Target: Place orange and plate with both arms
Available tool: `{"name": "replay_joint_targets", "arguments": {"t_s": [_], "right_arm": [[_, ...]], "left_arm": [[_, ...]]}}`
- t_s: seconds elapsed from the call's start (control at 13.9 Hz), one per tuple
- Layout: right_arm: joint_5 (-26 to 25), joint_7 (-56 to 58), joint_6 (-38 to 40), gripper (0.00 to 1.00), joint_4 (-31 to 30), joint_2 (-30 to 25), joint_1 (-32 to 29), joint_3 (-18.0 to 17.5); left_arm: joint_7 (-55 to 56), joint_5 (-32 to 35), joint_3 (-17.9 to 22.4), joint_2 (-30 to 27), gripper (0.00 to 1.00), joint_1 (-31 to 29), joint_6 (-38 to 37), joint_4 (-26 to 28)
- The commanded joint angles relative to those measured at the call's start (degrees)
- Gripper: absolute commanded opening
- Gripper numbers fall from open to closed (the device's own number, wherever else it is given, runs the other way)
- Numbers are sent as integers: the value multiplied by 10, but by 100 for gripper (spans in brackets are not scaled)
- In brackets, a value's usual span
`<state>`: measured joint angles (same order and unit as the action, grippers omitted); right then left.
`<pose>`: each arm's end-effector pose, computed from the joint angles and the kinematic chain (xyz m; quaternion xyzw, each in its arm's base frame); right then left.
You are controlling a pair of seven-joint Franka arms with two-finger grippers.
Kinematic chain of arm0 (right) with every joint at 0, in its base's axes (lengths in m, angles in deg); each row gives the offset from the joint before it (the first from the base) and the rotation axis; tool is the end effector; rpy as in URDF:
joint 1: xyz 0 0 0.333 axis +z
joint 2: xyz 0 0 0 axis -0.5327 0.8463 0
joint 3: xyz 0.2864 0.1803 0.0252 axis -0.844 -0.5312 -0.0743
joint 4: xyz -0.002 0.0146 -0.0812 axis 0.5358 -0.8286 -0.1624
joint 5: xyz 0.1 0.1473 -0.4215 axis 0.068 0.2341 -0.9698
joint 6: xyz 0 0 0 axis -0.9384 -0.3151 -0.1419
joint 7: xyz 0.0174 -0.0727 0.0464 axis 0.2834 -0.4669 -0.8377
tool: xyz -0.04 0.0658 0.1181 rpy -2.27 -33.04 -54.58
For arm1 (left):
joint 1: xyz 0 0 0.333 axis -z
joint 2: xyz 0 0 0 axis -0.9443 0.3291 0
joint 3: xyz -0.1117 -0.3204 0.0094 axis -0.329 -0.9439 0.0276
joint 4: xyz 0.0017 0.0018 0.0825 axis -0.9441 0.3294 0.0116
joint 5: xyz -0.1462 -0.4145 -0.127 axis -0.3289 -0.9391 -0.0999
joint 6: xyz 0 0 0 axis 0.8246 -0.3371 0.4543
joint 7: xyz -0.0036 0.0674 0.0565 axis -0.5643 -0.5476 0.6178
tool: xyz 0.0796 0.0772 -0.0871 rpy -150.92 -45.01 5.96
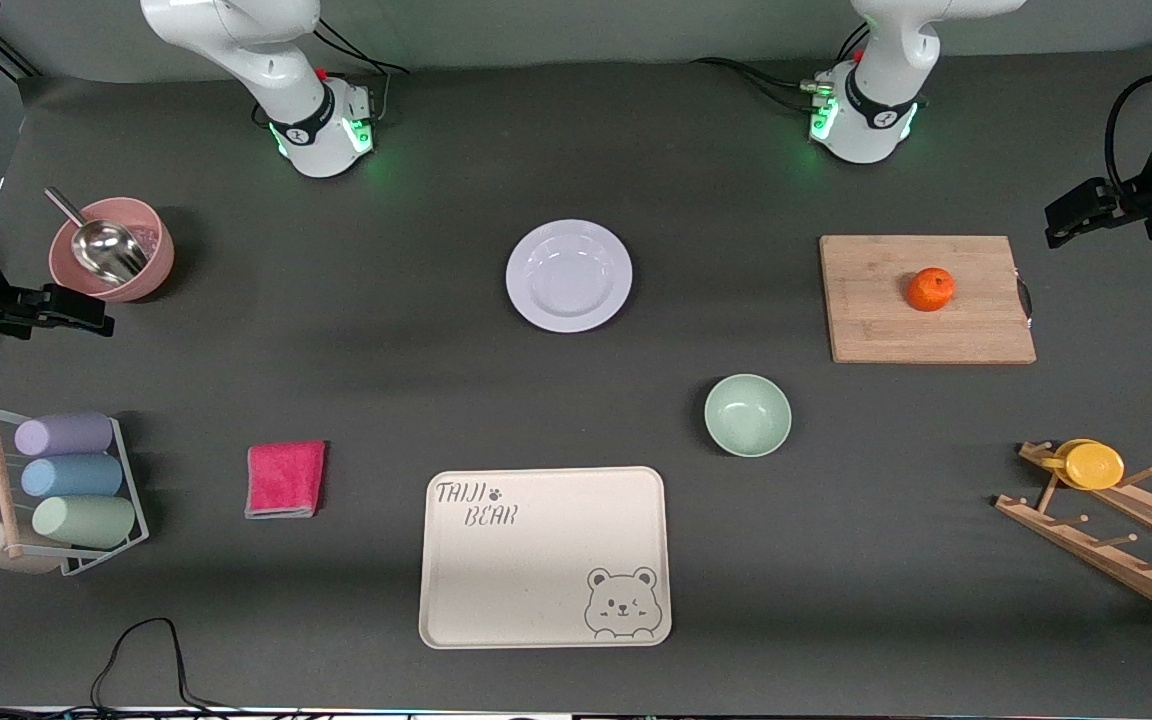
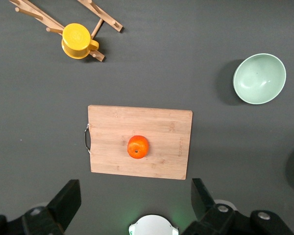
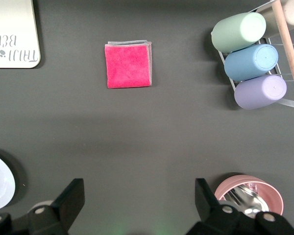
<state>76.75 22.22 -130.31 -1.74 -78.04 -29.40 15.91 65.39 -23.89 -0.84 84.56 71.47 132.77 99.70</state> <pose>0.6510 -0.0399 0.5664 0.9983 -0.0006 -0.0577 0.0093 0.5798 -0.0122 0.6221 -0.9978 -0.0201 0.0512 0.0380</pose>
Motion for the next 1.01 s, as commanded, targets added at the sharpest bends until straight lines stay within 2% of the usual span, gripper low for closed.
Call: {"name": "replay_joint_targets", "arguments": {"t_s": [0.0,0.5,0.79,0.94], "right_arm": [[-8,-15,8,100,0,-6,-2,-3],[-7,-16,8,100,-5,-8,-1,-3],[-5,-17,5,100,-66,-80,1,-6],[-4,-19,7,100,-102,-122,2,-7]], "left_arm": [[0,0,-5,3,100,-7,-19,-12],[-12,-2,-2,5,100,-12,-53,-11],[-39,-7,-1,-10,100,-31,-79,2],[-40,-10,-1,-56,100,-40,-89,35]]}}
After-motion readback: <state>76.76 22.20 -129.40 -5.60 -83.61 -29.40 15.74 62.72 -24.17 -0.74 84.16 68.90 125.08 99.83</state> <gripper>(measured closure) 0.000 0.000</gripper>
